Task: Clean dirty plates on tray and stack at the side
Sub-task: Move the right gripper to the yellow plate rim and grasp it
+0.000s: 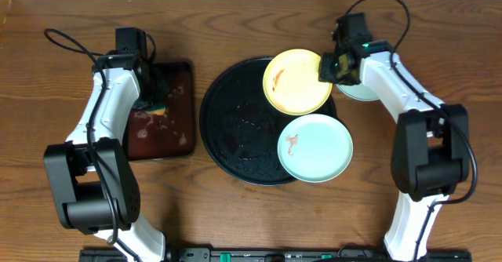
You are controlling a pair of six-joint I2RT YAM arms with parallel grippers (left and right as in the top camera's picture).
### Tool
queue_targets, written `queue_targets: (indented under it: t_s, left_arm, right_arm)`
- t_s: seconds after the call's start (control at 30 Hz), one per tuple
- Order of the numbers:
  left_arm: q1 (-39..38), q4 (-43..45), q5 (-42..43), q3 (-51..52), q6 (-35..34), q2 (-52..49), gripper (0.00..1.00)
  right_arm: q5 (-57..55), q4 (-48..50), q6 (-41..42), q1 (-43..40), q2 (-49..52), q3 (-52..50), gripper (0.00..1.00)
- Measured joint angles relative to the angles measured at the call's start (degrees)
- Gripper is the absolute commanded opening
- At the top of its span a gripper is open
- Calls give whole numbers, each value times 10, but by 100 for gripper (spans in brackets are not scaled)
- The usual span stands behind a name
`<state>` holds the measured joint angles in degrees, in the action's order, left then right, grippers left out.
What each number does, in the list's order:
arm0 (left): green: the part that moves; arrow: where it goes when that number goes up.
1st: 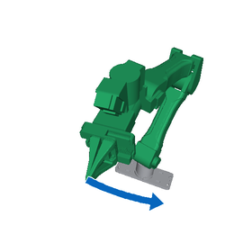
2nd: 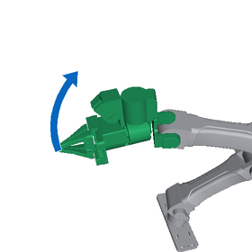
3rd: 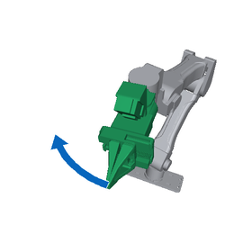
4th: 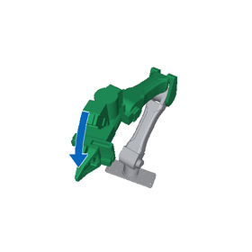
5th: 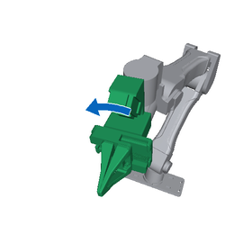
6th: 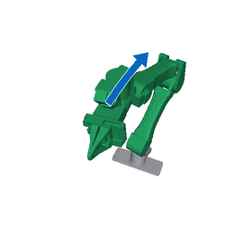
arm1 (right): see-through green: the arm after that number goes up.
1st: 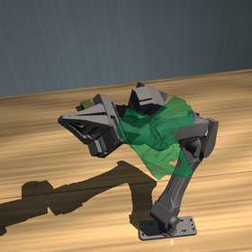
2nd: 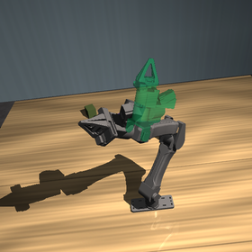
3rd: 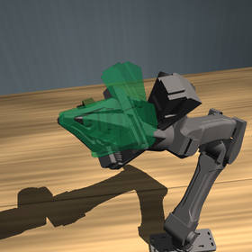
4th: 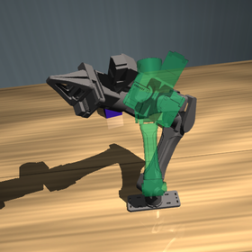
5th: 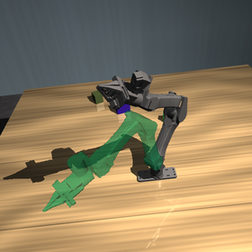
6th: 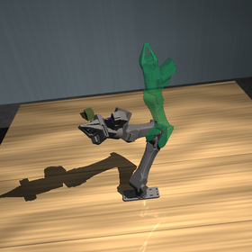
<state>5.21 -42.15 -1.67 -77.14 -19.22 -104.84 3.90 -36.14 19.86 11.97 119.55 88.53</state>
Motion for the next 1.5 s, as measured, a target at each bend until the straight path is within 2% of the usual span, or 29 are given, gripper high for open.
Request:
queue_targets:
  t_s: [0.07,0.13,0.2,0.37,0.4,0.43,0.53,0.6,0.77,0.87,1.5]
  left_arm:
    - [0,0,0,0,0,0,7]
    - [0,0,0,0,0,0,7]
    - [0,0,0,0,0,0,7]
    - [0,0,0,0,0,0,7]
    - [0,0,0,0,0,0,7]
    - [0,0,0,0,0,0,7]
    - [0,0,0,0,0,0,8]
    - [0,0,0,0,0,0,8]
    - [0,-2,0,0,0,0,7]
    - [0,-2,0,0,0,0,7]
    - [0,0,39,0,43,6,7]
  right_arm:
    - [-4,0,5,4,1,0,33]
    - [-8,-1,7,6,1,0,15]
    - [-12,-7,10,7,1,0,1]
    - [-11,-24,10,8,1,0,1]
    - [-11,-27,10,10,1,0,4]
    - [-12,-28,10,11,1,0,13]
    - [-13,-35,10,22,1,0,17]
    - [-13,-34,12,33,1,0,15]
    - [-11,-35,12,66,1,0,15]
    - [-11,-35,13,82,5,0,1]
    - [21,-51,16,99,26,4,1]
